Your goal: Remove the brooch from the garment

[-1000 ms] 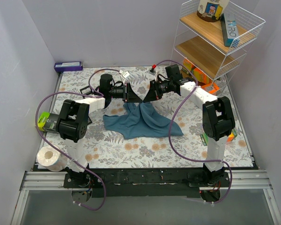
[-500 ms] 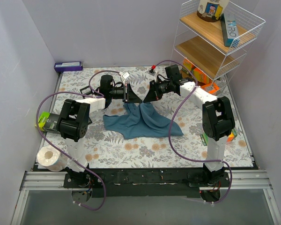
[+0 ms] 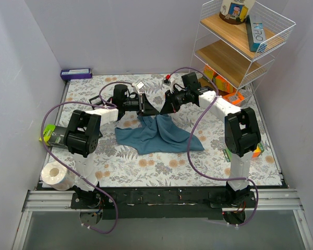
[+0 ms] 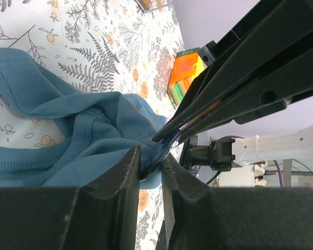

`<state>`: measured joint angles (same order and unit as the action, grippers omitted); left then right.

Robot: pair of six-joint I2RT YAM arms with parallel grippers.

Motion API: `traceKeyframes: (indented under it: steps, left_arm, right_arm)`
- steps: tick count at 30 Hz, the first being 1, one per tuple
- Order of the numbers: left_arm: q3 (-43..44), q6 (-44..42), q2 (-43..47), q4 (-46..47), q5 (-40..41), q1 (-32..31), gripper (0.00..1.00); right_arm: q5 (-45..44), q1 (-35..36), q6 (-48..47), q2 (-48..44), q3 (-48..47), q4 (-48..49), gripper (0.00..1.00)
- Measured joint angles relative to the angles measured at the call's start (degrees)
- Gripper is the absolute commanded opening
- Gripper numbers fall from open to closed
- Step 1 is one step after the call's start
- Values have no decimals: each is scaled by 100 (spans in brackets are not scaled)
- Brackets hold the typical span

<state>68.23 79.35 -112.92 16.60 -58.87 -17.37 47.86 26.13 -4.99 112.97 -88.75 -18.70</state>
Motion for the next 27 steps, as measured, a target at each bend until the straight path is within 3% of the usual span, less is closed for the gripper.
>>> traceKeyframes:
  steps: [14,27]
  left_arm:
    - [577,400,-26,-951,787,-131,15]
    - [981,697,-120,-1414,1045,-131,25]
  right_arm:
    - [-828,42,-280,-190,-74,-107,1]
    - [-1143,63,-439,-214,-195,-90,1]
